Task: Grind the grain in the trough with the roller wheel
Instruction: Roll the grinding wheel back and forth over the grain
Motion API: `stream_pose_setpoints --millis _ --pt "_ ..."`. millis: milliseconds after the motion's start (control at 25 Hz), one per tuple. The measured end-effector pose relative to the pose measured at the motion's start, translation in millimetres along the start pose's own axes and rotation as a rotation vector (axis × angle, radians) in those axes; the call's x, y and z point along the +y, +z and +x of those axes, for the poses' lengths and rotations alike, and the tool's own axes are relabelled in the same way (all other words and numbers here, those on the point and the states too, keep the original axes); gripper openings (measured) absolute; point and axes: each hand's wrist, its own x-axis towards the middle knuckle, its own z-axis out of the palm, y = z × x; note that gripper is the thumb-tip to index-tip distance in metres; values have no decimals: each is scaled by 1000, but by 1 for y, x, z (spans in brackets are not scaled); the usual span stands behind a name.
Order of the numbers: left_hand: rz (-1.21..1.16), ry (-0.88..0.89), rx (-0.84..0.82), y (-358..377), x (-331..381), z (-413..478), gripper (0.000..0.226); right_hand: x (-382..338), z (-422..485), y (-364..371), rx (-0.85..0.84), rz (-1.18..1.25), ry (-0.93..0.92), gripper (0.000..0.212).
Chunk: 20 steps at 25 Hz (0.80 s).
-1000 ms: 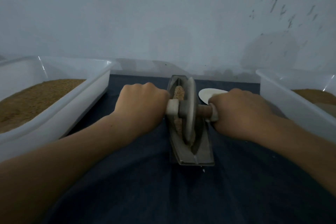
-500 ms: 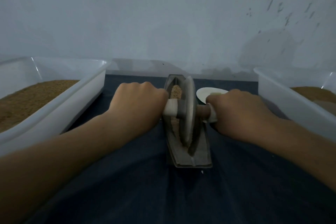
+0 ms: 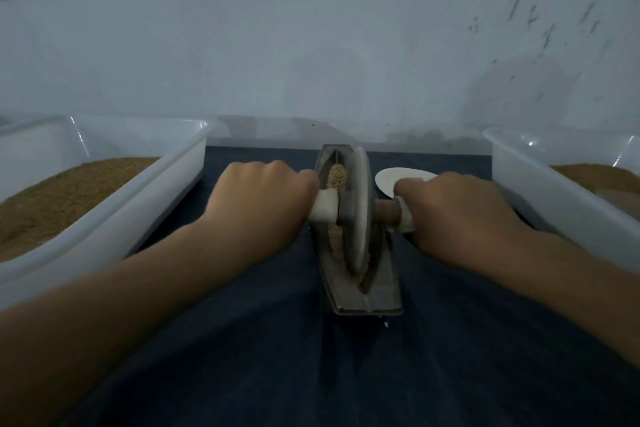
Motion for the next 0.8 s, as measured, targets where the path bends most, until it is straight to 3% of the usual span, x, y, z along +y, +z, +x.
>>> stream_pose_setpoints --millis 120,200,320,400,560,680,800 --pt "-12 -139 -93 15 1 4 23 3 17 13 -28 -65 5 34" --pt "-55 -289 -221 26 4 36 6 2 60 26 -236 -33 163 11" --pt "-104 -296 -319 35 0 68 15 7 89 38 -418 35 237 12" --pt "-57 -221 -208 28 -1 43 9 10 59 29 -343 40 133 9" --pt "-69 -61 36 -1 -9 -18 43 8 -6 -9 -62 -62 38 37" --pt "-29 -160 -103 5 0 -12 38 4 5 -1 -111 -119 73 36" --pt "-37 -288 -211 27 1 39 9 0 53 25 -276 -11 256 14"
